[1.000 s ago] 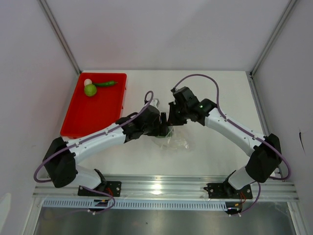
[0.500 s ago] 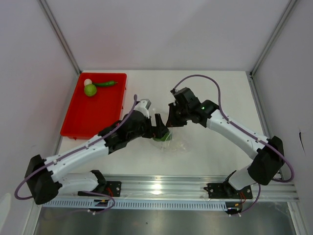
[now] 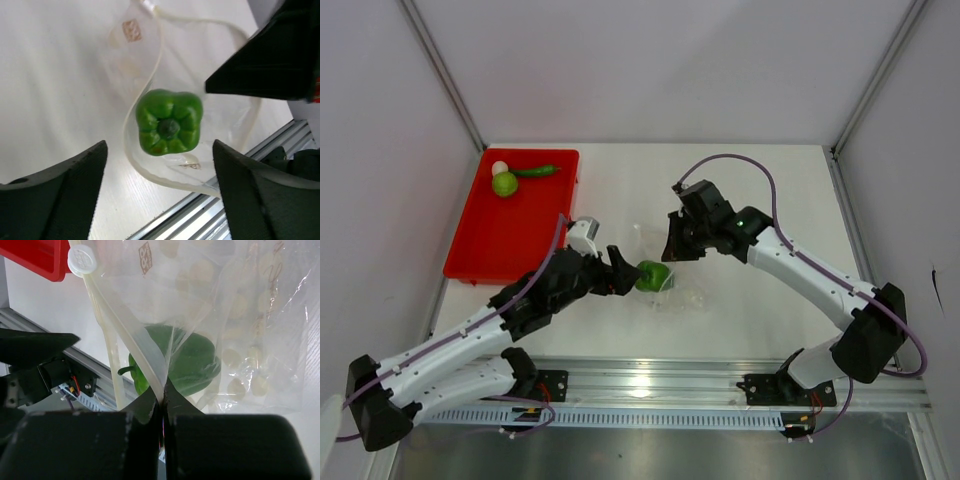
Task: Place the food in the zip-top bag and seal the zipper
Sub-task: Place the fake vegetable in the zipper food storage bag, then adjust the zipper food storage bag at the center of the board.
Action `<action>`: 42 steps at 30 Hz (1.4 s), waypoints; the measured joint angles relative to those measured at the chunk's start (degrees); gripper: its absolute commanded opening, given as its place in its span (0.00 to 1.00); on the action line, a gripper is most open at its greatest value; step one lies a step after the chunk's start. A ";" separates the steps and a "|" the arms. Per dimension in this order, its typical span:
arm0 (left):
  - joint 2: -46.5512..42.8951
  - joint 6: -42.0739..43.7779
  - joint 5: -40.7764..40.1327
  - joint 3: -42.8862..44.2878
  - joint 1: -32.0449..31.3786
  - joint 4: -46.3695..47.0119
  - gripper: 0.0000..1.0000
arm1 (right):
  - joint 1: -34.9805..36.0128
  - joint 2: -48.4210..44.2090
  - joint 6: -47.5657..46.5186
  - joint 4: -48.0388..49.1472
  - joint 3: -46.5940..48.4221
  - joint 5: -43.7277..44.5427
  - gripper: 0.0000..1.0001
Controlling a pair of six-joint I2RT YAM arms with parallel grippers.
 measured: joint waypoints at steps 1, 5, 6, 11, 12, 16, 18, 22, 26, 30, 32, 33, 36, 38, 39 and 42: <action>0.39 -0.15 -0.09 -0.72 0.00 -0.07 0.80 | 0.00 -0.17 0.00 0.00 0.00 0.00 0.00; 2.32 -1.09 0.13 -3.41 0.00 -0.15 0.69 | 0.00 -1.03 -0.02 0.00 -0.04 0.00 0.00; 2.82 -1.36 0.37 -3.76 0.00 -0.17 0.65 | 0.00 -1.27 -0.02 0.00 -0.04 0.00 0.00; 5.16 -2.03 1.25 -4.02 0.00 0.70 0.50 | 0.00 -2.29 -0.07 -0.17 -0.22 0.02 0.00; 5.33 -2.05 1.44 -4.11 0.00 1.11 0.45 | 0.00 -2.54 -0.09 -0.35 -0.26 0.02 0.00; 5.81 -2.40 2.86 -4.57 0.00 2.84 0.39 | 0.00 -3.06 -0.20 -0.87 -0.28 0.02 0.00; 6.78 -2.54 4.09 -4.59 0.04 4.04 0.37 | 0.00 -3.17 -0.22 -1.14 -0.28 0.02 0.00; 8.79 -2.95 6.25 -4.61 0.26 5.53 0.29 | 0.00 -3.21 -0.22 -1.22 -0.72 0.02 0.00; 9.16 -3.56 8.39 -4.61 0.52 6.69 0.06 | 0.00 -3.21 -0.48 -1.33 -1.31 0.17 0.00; 8.92 -3.43 10.29 -4.59 0.61 7.06 0.00 | -0.02 -3.21 -0.85 -1.68 -1.66 1.62 0.00; 8.59 -3.28 11.37 -3.87 0.61 6.19 0.01 | -0.02 -3.21 -1.09 -2.43 -1.77 3.65 0.00; 8.50 -2.95 11.98 -3.13 0.63 5.97 0.01 | -0.02 -3.23 -1.20 -2.89 -1.77 5.16 0.00; 8.50 -2.16 14.40 1.01 0.66 4.66 0.01 | -0.07 -3.69 -1.55 -4.68 -1.77 9.92 0.00; 8.57 -1.46 16.04 5.01 0.66 4.11 0.00 | -0.35 -4.57 -1.81 -6.03 -1.77 12.90 0.00; 8.83 -1.25 16.72 7.63 0.66 3.41 0.01 | -0.52 -5.18 -2.03 -6.64 -1.75 14.19 0.00; 9.77 -0.50 18.34 13.99 0.66 3.32 0.01 | -0.79 -7.56 -2.60 -8.44 -1.53 16.92 0.00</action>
